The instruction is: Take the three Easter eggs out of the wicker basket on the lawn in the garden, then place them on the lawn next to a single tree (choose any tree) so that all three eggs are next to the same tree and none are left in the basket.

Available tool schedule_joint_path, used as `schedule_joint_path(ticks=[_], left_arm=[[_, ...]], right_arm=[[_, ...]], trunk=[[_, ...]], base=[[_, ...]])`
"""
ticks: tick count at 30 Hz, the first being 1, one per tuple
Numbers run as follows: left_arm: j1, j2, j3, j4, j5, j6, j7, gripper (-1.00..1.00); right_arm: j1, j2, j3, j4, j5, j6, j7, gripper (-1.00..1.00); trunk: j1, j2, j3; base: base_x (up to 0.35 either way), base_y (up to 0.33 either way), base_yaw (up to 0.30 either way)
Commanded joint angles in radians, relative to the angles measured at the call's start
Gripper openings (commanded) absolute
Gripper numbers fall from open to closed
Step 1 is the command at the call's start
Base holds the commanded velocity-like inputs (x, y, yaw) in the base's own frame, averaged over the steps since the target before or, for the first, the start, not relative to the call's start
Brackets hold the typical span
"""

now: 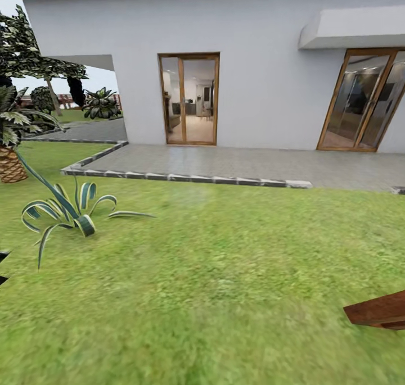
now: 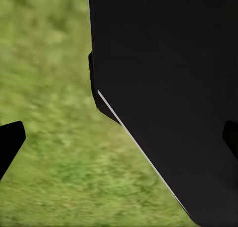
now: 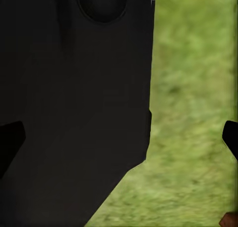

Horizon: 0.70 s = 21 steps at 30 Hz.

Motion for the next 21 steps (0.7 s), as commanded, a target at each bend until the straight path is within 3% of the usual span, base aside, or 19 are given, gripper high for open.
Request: schedule_joint_path(ticks=[1,9,17,21], left_arm=[[0.001,0.000,0.000,-0.002,-0.001,0.000,0.000,1.00],[0.001,0.000,0.000,-0.002,-0.001,0.000,0.000,1.00],[0.001,0.000,0.000,-0.002,-0.001,0.000,0.000,1.00],[0.001,0.001,0.000,-0.002,-0.001,0.000,0.000,1.00]], right_arm=[[-0.001,0.000,0.000,0.002,-0.001,0.000,0.000,1.00],[-0.001,0.000,0.000,0.002,0.000,0.000,0.000,1.00],[-0.001,0.000,0.004,0.002,0.007,0.000,0.000,1.00],[-0.001,0.000,0.004,0.002,0.007,0.000,0.000,1.00]], trunk=[[0.001,0.000,-0.001],[0.001,0.000,-0.001],[0.001,0.000,-0.001],[0.001,0.000,-0.001]], base=[[0.327,0.000,0.154],[0.327,0.000,0.220],[0.327,0.000,0.037],[0.327,0.000,0.180]])
